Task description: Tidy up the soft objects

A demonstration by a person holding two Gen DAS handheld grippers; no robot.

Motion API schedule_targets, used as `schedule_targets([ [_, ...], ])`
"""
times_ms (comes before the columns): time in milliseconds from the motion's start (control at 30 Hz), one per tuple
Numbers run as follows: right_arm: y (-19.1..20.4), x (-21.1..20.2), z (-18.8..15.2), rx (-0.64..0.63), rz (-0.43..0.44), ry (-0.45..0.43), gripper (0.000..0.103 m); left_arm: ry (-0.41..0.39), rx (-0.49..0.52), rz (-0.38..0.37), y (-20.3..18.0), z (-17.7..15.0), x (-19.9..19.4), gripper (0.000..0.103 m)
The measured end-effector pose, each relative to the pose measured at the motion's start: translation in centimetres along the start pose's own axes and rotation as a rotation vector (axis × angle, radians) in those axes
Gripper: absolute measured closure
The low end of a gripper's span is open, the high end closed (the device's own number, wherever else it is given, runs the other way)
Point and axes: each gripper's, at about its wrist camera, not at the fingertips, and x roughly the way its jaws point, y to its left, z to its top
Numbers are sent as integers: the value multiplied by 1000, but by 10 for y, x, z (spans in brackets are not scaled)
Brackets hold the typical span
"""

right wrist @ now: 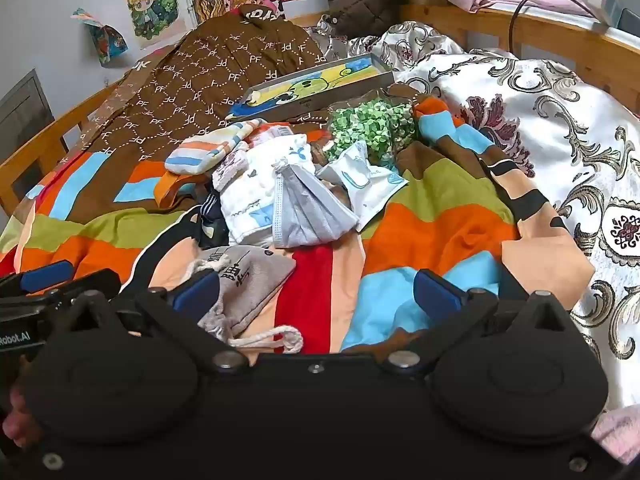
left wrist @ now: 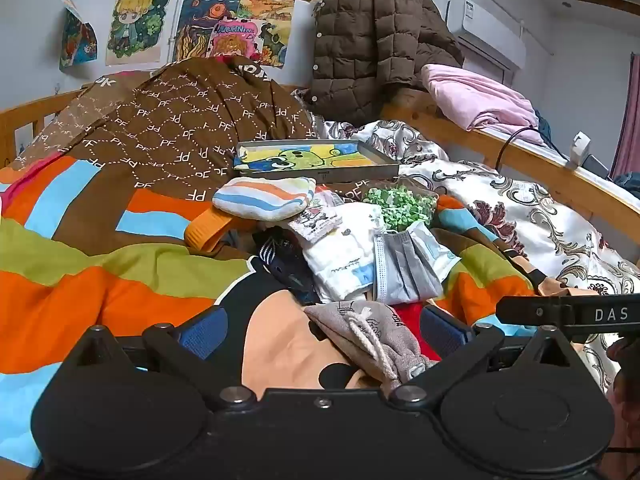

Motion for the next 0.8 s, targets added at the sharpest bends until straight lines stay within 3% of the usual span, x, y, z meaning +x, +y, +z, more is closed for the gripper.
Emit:
schedule_targets([
  [800,0,-1,0,-3,1,-6,0,-4,3,2,0,0,0,1],
])
